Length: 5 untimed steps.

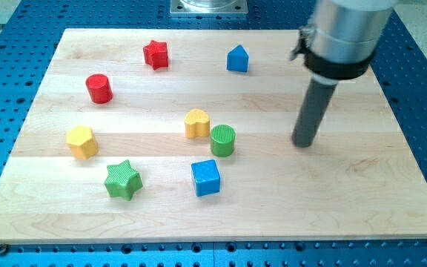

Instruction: Place the green circle to the right of the yellow heart

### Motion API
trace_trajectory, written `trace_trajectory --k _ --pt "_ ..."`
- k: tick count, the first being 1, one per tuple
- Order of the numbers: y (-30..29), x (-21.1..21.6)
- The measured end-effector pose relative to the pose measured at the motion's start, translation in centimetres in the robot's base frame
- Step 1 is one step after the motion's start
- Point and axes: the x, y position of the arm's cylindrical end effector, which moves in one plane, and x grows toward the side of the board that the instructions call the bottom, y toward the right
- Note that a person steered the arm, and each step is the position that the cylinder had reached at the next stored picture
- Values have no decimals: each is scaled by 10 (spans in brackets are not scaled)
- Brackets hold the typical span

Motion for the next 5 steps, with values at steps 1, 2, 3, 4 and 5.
trace_trajectory --k 1,2,3,4,5 --pt "-8 31" --pt "-49 42" --pt "-92 31" --pt "-94 28" --pt "-94 28"
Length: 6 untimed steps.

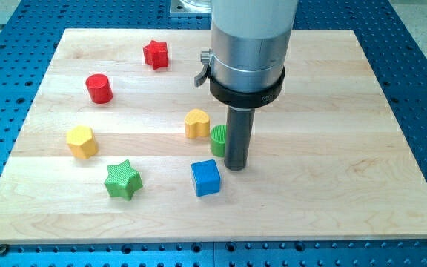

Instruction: Place the green circle to the right of the yellow heart

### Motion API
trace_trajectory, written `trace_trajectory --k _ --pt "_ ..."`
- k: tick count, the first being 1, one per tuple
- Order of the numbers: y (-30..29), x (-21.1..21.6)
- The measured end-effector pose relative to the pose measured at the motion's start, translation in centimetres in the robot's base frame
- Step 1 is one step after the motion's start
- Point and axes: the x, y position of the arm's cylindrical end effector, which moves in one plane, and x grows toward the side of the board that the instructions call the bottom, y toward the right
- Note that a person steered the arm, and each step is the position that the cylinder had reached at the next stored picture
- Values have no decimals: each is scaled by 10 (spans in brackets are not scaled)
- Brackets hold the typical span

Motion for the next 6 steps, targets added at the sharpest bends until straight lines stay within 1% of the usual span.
trace_trajectory --k 1,3,5,6 --pt "-21 4" --pt "-8 -21" --pt "5 -23" --pt "86 -23"
